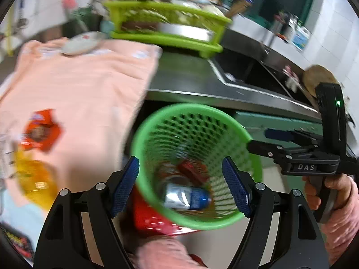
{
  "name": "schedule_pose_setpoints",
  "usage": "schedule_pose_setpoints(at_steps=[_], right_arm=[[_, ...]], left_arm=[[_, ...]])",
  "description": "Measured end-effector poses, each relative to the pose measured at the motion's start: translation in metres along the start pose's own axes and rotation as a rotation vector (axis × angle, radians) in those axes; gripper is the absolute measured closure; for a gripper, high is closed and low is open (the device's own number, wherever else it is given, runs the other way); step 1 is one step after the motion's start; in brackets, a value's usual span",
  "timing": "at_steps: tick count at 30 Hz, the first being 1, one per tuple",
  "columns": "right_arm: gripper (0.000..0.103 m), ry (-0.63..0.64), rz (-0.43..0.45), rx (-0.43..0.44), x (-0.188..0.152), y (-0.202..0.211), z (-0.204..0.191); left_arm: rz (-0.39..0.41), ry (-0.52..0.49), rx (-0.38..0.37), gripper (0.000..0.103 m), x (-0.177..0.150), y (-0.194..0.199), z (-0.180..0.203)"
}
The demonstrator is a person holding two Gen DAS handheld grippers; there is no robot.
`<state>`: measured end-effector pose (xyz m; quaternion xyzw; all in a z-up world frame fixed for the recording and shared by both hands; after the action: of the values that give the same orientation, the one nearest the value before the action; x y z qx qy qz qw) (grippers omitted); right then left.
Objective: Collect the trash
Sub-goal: 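Return the left tool to the towel and grasp the yellow snack bag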
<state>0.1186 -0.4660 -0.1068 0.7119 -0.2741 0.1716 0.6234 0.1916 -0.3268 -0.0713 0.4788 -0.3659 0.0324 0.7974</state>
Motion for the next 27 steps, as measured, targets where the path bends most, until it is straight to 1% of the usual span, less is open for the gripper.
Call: schedule_pose_setpoints(at_steps=[1,5,9,11,15,18,21,27], right_arm=[[0.021,0.009,0.0,0.007,0.003,-0.002,-0.006],[0.021,0.043,-0.001,0.03,0.011,-0.008,-0.029],[0.02,0.073,0.0,0.049,0.018,-0.011,-0.049],[0.019,0.082,0.002,0.056,0.02,-0.012,-0.056],[0.019,0.101,0.0,0.07,0.023,-0.016,-0.067],[0.019,0.113,-0.004,0.079,0.024,-0.019,-0.073],[0.019,0.121,-0.01,0.086,0.026,-0.023,-0.078],[0.019,0.137,-0.02,0.097,0.027,-0.03,-0.087]], left_arm=[[0.012,0.01,0.022,0.027,0.002,0.005,-0.007],[0.078,0.081,0.162,0.026,0.013,0.032,-0.049],[0.125,0.193,0.275,0.021,0.022,0.051,-0.093],[0.136,0.252,0.322,0.02,0.024,0.056,-0.114],[0.12,0.348,0.374,0.019,0.022,0.052,-0.143],[0.094,0.415,0.39,0.019,0.015,0.046,-0.163],[0.051,0.477,0.358,0.019,0.008,0.034,-0.175],[0.009,0.519,0.34,0.019,-0.003,0.018,-0.182]])
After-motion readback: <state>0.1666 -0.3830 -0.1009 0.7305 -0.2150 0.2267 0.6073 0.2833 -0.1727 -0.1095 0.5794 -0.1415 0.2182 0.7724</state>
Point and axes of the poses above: each gripper's, at about its wrist camera, not at the fingertips, and y roughly against the way its jaws point, z to its right, x to its top, the point moved 8 cm from there along -y, roughly the way its jaws point, and after that the axes turned 7 degrees about y, right-handed, at the moved point
